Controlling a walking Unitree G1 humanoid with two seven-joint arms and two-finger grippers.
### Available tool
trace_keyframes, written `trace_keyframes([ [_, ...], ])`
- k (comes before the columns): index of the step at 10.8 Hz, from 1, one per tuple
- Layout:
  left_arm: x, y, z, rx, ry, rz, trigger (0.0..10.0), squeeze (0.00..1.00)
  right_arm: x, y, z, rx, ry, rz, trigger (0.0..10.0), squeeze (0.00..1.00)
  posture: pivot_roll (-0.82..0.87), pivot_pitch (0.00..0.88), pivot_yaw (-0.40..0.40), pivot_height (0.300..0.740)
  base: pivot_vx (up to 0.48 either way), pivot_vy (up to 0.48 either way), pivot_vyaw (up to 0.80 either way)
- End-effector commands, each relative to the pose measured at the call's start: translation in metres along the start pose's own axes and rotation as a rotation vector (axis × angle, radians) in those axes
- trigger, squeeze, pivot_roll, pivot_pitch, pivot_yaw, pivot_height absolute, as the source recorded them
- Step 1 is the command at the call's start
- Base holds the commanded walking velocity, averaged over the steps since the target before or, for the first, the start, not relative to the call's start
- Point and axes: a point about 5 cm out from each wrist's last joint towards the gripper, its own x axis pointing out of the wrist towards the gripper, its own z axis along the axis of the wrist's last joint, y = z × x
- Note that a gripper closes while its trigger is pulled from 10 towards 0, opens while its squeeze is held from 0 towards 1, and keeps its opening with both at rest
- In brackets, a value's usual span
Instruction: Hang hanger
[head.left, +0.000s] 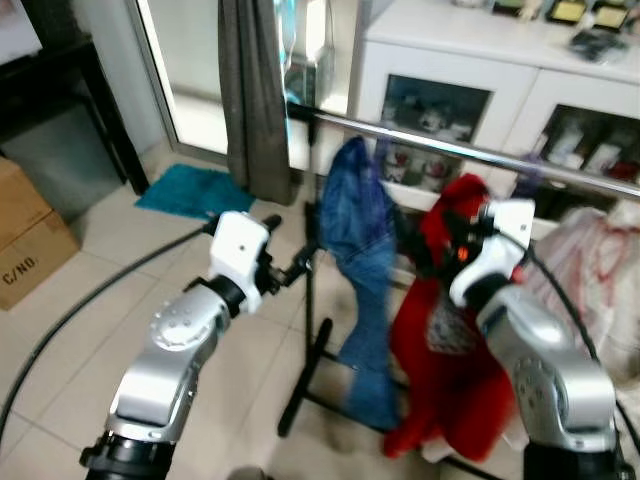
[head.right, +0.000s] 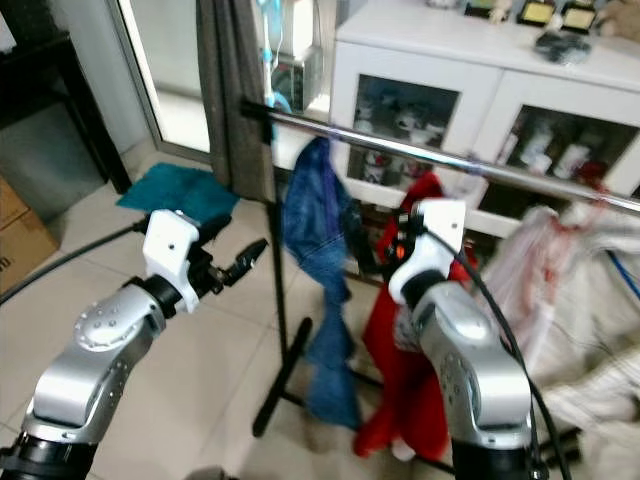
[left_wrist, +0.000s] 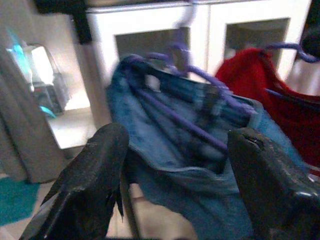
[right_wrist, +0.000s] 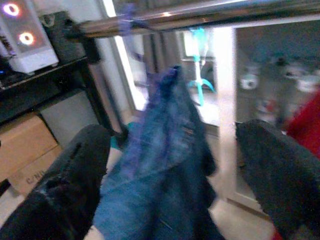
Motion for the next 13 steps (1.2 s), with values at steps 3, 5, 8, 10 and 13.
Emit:
trace_keyframes([
  [3, 0.002, -0.007, 0.002, 0.010, -0.004, -0.024, 10.0, 0.00, 0.004, -0.006, 0.005, -0.053, -0.003, -0.075, 10.0, 1.00, 0.13, 0.002, -0.008, 0.740, 0.000, -0.221, 0.00],
  [5, 0.001, -0.005, 0.003, 0.041, -0.002, -0.032, 10.0, 0.00, 0.011, -0.009, 0.015, -0.093, -0.035, -0.118, 10.0, 1.00, 0.13, 0.002, -0.010, 0.740, 0.000, 0.000, 0.00],
  [8, 0.000, -0.007, 0.002, 0.066, 0.008, -0.080, 10.0, 0.00, 0.028, -0.024, 0.025, -0.031, 0.013, -0.273, 10.0, 1.00, 0.13, 0.000, -0.010, 0.740, 0.000, 0.000, 0.00],
  [10, 0.001, -0.010, 0.003, 0.075, 0.006, -0.103, 10.0, 0.00, 0.042, -0.028, 0.025, -0.121, 0.119, -0.308, 10.0, 1.00, 0.13, 0.000, -0.015, 0.740, 0.000, 0.000, 0.00],
  [13, 0.001, -0.018, 0.004, 0.101, 0.013, -0.203, 10.0, 0.00, 0.060, -0.035, 0.035, -0.123, 0.195, -0.371, 10.0, 0.48, 0.13, 0.000, -0.022, 0.740, 0.000, 0.000, 0.00],
])
